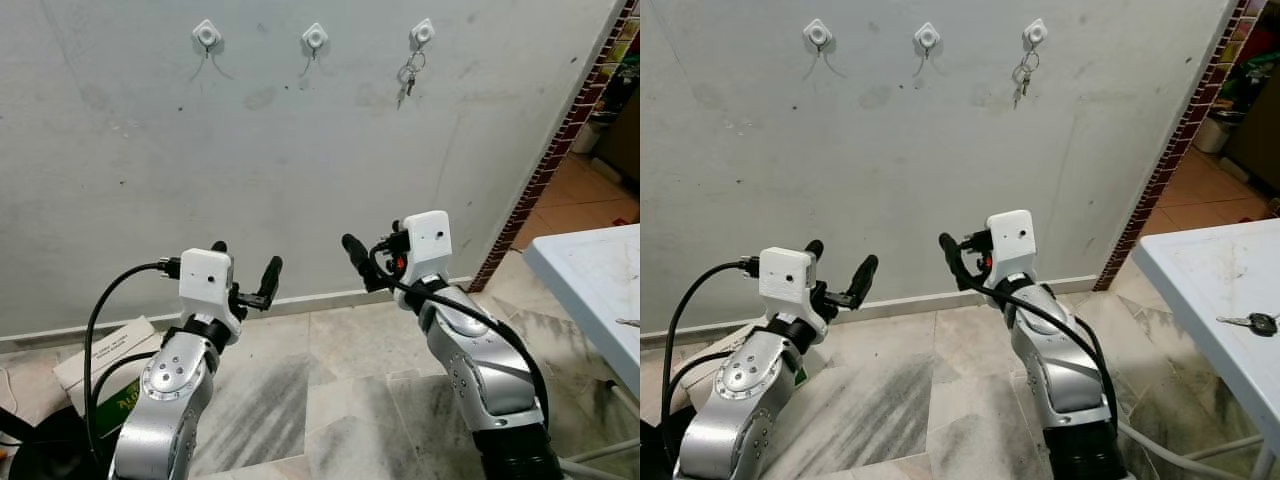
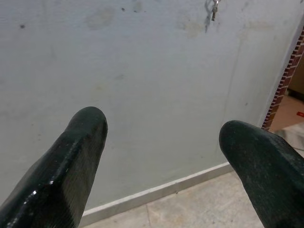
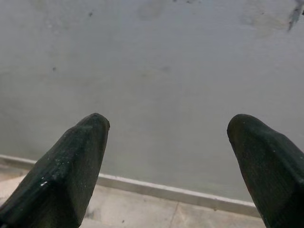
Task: Hang keys on a hook
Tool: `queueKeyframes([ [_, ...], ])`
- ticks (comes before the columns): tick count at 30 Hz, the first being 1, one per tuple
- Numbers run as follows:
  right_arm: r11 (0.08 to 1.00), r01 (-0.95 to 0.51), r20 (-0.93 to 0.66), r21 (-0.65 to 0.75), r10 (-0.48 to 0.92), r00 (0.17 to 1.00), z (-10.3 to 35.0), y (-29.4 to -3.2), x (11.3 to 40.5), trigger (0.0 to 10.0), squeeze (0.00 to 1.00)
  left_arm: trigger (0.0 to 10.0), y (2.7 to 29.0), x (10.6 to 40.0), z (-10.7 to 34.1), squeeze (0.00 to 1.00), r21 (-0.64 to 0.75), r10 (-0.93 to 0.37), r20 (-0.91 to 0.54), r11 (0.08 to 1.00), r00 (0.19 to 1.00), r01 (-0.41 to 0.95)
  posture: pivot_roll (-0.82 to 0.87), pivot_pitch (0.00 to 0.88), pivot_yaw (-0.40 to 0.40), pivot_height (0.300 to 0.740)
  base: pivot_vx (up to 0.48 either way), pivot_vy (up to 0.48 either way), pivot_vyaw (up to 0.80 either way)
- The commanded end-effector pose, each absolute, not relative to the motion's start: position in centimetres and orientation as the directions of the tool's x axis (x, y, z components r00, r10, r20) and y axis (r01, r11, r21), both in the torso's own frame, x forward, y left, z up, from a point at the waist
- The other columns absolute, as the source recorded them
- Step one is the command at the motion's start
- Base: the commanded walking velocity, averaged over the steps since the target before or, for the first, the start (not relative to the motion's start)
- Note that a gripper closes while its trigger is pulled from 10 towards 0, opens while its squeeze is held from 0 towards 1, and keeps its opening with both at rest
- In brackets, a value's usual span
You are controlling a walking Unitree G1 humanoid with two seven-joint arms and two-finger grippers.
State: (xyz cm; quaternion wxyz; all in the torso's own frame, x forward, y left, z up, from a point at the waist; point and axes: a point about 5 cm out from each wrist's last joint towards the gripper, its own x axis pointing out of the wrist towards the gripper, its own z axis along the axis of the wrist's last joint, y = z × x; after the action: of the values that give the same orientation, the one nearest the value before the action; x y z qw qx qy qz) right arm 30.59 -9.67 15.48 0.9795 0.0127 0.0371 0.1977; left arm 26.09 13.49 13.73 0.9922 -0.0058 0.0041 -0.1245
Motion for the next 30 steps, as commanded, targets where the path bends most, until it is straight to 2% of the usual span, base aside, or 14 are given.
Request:
queueKeyframes([
  [1,0.924,-0.38,-0.07,0.041,0.382,0.922,15.67,-9.88,30.69,10.0,0.0,10.0,13.28,26.22,13.88,0.0,-0.014,-0.26,0.0,0.965,0.966,0.26,0.05,0.0,-0.012,0.74,0.0,0.0,-0.79],
  [30,0.919,-0.392,-0.065,0.037,0.394,0.917,15.8,-9.43,30.81,10.0,0.0,10.0,13.58,26.64,13.93,0.0,-0.031,-0.253,-0.003,0.967,0.967,0.253,0.06,0.0,-0.017,0.74,0.0,0.0,-0.79],
])
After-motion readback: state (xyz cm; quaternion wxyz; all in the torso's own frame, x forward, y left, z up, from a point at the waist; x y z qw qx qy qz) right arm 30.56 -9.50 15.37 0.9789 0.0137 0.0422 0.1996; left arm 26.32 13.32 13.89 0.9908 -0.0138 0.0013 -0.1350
